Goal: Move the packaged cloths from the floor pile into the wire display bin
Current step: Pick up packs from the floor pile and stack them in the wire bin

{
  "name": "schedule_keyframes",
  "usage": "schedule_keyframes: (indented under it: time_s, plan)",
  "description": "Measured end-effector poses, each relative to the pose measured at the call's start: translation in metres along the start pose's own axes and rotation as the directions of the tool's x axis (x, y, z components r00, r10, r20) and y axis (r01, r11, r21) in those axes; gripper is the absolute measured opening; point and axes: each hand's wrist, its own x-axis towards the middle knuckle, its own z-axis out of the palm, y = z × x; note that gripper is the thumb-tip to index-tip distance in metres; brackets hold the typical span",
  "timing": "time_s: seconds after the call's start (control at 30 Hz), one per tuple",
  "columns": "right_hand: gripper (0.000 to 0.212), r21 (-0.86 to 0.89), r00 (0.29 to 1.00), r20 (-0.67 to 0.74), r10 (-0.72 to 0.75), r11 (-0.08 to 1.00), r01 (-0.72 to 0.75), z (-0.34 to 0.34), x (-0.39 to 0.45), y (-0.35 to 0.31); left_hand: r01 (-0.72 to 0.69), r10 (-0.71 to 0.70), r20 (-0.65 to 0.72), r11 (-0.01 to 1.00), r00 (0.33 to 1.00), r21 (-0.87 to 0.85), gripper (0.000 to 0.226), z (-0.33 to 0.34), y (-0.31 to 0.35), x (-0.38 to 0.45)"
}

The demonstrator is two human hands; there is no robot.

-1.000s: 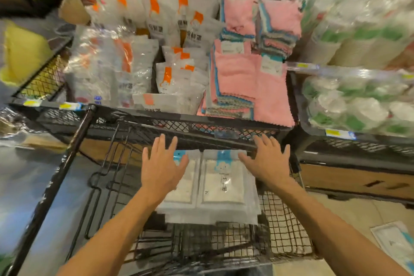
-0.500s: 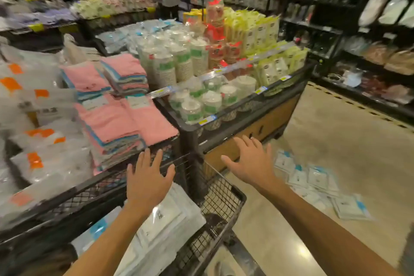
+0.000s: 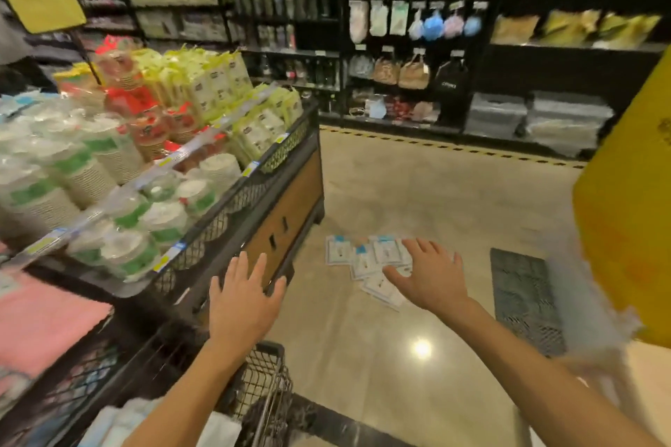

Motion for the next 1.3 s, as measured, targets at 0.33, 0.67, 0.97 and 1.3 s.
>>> schedule_keyframes:
  time_s: [0.33,0.67,0.97,1.3]
  plan:
    - [0.069,-0.005,0.996,0.022,0.089,0.996,-0.089,-0.011,0.091,0.111,-0.075,0.070,0.085,0.996,0.994,0.055,0.070,0.038,0.101,0.105]
    - [0.073,-0.029,0.987,0.095,0.129,0.992,-0.127,0.003,0.204,0.163,-0.042,0.025,0.146,0.992,0.989,0.118,0.070,0.093,0.157,0.208]
    - [0.075,-0.081,0.964,0.125,0.234,0.971,-0.226,0.014,0.324,0.167,-0.153,0.134,0.241,0.987,0.961,0.058,0.066,0.145,0.198,0.379]
    - [0.073,-0.116,0.946,0.150,0.287,0.955,-0.272,0.024,0.469,0.188,-0.202,0.175,0.283,0.977,0.943,0.070,0.066,0.186,0.238,0.532]
